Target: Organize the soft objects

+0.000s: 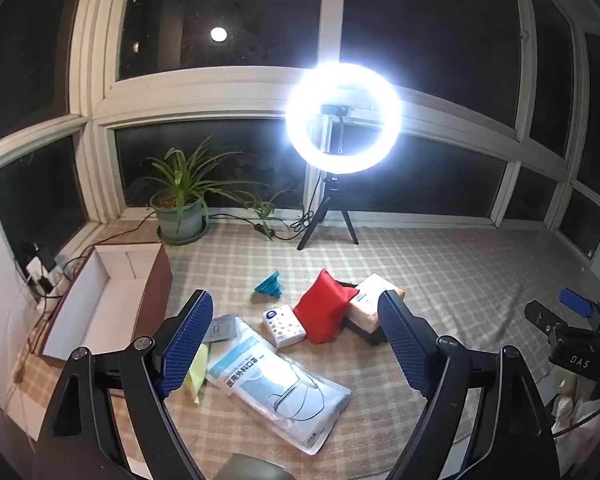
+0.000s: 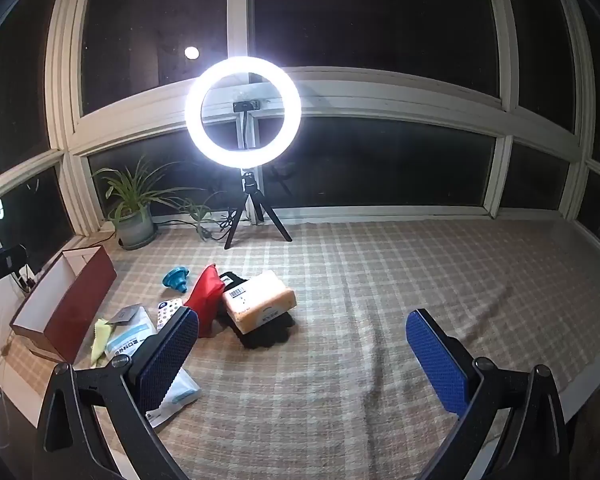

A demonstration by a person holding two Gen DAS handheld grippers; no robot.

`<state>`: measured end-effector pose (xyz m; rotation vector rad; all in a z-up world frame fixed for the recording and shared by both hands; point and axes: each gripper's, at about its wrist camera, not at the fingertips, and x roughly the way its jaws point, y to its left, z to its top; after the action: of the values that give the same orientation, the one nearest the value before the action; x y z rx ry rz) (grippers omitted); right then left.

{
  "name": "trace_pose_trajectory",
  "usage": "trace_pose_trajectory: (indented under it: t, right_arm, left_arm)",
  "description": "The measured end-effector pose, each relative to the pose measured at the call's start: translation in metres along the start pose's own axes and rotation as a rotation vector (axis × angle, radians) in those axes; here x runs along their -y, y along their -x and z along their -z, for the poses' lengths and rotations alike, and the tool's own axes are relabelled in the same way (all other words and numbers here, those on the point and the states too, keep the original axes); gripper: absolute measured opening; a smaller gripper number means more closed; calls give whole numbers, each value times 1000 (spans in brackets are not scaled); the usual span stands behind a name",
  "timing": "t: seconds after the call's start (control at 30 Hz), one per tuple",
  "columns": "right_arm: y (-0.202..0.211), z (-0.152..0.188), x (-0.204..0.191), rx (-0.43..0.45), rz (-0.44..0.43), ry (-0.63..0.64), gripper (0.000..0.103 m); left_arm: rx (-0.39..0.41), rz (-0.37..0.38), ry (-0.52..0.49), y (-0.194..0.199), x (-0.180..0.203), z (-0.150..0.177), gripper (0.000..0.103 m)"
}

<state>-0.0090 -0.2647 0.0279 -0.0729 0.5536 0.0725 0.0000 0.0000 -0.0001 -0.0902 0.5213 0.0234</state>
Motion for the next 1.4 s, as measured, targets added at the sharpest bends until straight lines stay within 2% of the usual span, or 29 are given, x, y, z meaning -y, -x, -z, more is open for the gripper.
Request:
trace_pose_trajectory:
  t: [0.27,0.4,1.4]
  right_arm:
    - [0,1,3,-10,-14,-6,103]
    - [-1,3,-11,-6,-13,5,103]
    - [6,1,-21,-10,-27,20,103]
  left_arm:
    - [-25,-19,20,-1,-6,1,85]
    - [-15,-22,28,7,-13,2,85]
    - [0,-45,20,9,-14,2,85]
